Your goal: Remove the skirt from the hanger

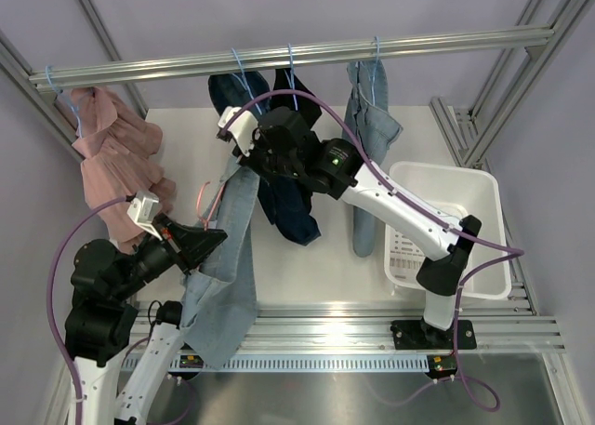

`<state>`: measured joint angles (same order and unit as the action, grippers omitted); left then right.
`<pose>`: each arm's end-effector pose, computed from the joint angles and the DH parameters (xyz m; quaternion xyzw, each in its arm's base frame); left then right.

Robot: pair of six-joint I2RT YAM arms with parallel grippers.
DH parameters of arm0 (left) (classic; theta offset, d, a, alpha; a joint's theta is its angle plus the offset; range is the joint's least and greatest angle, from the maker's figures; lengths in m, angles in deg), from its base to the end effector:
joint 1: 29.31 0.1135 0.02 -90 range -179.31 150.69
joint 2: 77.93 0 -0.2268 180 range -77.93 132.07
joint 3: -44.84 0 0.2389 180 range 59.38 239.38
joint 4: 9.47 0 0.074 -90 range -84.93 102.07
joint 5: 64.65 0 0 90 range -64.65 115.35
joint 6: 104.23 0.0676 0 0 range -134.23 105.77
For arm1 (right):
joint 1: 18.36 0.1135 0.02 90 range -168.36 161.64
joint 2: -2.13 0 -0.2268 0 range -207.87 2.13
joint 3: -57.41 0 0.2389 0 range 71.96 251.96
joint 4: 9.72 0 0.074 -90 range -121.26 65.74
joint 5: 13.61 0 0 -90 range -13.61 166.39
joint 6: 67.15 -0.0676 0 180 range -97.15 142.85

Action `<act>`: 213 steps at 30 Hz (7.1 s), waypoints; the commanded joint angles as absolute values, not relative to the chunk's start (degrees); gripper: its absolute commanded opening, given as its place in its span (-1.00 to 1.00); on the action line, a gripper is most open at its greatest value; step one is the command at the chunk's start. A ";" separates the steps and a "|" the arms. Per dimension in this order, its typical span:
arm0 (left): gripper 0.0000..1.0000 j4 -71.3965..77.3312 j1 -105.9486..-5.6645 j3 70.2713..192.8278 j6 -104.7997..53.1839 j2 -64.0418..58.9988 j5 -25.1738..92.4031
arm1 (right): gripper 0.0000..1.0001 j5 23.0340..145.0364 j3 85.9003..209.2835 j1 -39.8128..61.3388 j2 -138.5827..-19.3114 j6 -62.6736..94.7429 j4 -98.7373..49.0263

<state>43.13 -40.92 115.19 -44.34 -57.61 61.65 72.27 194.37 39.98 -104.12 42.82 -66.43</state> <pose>0.0793 -0.0571 0.3696 0.1021 0.7125 -0.4442 0.5335 0.2225 0.3515 0.3912 -0.5204 0.6692 0.1452 0.5102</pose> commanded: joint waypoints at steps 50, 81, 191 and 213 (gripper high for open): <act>-1.00 40.75 -43.28 117.66 -49.21 -50.59 74.49 | -0.71 73.29 210.47 25.14 -105.36 19.60 -55.20; -1.00 48.49 -47.50 128.98 -43.23 -46.11 65.29 | -0.92 91.63 203.46 24.00 -105.54 29.86 -58.87; -0.88 30.65 -31.24 155.18 -65.82 -1.20 46.98 | 0.55 134.23 136.03 10.90 -61.68 68.55 -73.13; -0.31 32.32 -31.24 156.68 -65.65 -2.78 46.45 | 0.55 134.75 136.29 10.64 -62.73 70.05 -74.80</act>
<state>32.47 -31.59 155.04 -64.90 -1.46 47.48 133.08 135.99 11.20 -62.66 68.65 -74.08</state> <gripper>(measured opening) 0.326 0.776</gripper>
